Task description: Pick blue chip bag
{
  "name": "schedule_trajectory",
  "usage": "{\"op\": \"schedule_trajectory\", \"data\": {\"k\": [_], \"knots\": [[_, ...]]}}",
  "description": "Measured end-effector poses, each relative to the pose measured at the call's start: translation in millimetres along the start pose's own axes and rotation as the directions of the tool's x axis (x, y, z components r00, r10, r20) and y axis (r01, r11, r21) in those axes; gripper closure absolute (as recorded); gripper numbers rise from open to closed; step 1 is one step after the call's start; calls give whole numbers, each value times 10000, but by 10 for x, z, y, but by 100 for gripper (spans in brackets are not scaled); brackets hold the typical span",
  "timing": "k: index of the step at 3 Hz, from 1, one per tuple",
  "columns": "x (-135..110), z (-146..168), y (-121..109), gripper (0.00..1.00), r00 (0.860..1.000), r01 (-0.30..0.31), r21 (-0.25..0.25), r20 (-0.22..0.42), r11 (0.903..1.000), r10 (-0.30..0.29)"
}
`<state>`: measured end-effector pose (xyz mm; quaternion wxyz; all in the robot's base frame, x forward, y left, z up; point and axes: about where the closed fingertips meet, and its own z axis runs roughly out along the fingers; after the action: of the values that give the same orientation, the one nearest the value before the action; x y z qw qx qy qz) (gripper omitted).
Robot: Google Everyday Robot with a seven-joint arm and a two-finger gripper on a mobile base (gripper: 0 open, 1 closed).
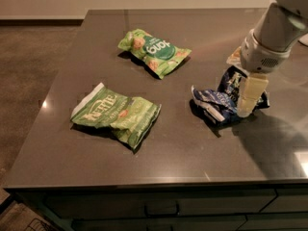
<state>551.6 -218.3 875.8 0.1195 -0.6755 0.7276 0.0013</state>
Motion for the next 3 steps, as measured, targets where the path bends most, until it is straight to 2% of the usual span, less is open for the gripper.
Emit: {"op": "schedule_trajectory", "data": {"k": [1,2,3], "knots": [[24,82,102,0,9948,988,-389,289,9943,-978],[33,145,168,17,9846,1714,-402,431,9844,-1697],[31,137,174,41,9787,1995,-316,550,9794,-1976]]}}
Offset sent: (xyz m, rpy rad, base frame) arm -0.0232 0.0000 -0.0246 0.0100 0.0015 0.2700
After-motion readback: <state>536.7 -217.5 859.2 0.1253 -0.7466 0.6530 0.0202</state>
